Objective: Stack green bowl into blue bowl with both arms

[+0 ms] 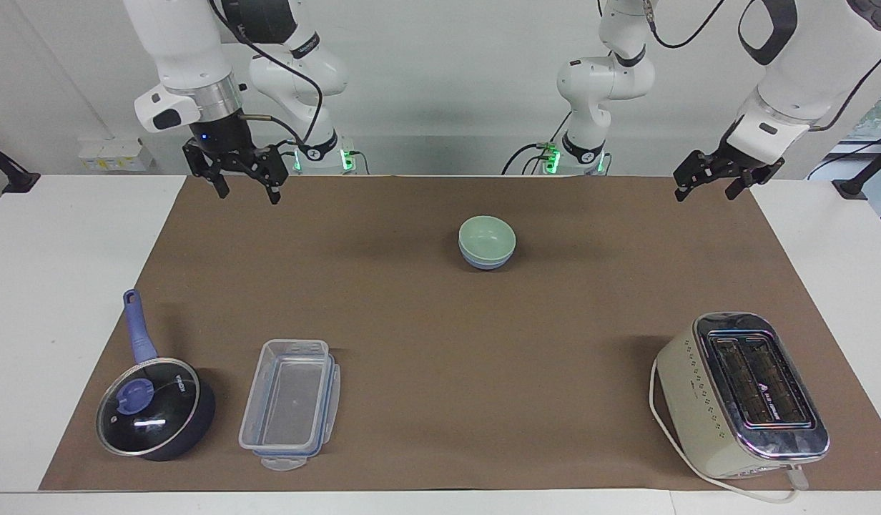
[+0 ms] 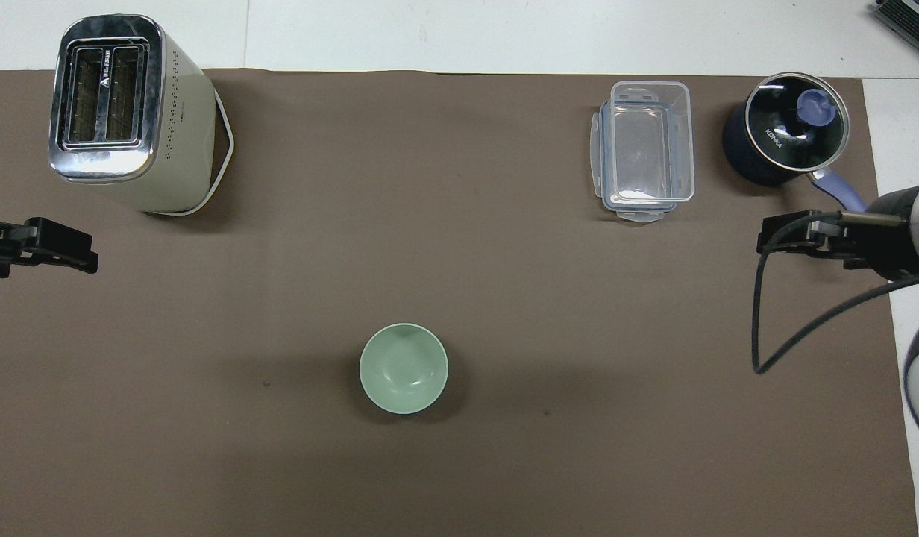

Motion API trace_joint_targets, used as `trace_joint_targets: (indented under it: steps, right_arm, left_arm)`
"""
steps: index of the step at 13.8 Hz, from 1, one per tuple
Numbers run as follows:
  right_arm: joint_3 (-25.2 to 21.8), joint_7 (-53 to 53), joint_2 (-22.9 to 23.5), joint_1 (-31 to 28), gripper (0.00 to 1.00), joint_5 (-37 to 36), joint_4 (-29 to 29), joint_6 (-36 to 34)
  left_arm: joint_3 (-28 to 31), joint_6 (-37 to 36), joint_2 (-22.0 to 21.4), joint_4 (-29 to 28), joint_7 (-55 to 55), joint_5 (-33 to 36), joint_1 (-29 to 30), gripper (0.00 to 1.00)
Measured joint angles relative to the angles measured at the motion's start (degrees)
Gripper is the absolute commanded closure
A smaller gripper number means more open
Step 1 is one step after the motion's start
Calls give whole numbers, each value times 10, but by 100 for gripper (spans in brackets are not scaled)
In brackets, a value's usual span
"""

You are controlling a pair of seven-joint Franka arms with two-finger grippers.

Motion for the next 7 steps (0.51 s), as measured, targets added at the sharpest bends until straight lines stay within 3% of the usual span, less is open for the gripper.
trace_joint_targets:
  steps: [4,7]
  right_arm:
    - [0,0,17,-2,0,-1,17,-15]
    - [2,0,8,-1,0,1,-2,-5]
  left_arm:
    - [0,0,0,0,0,0,0,0]
    - [0,0,0,0,0,0,0,0]
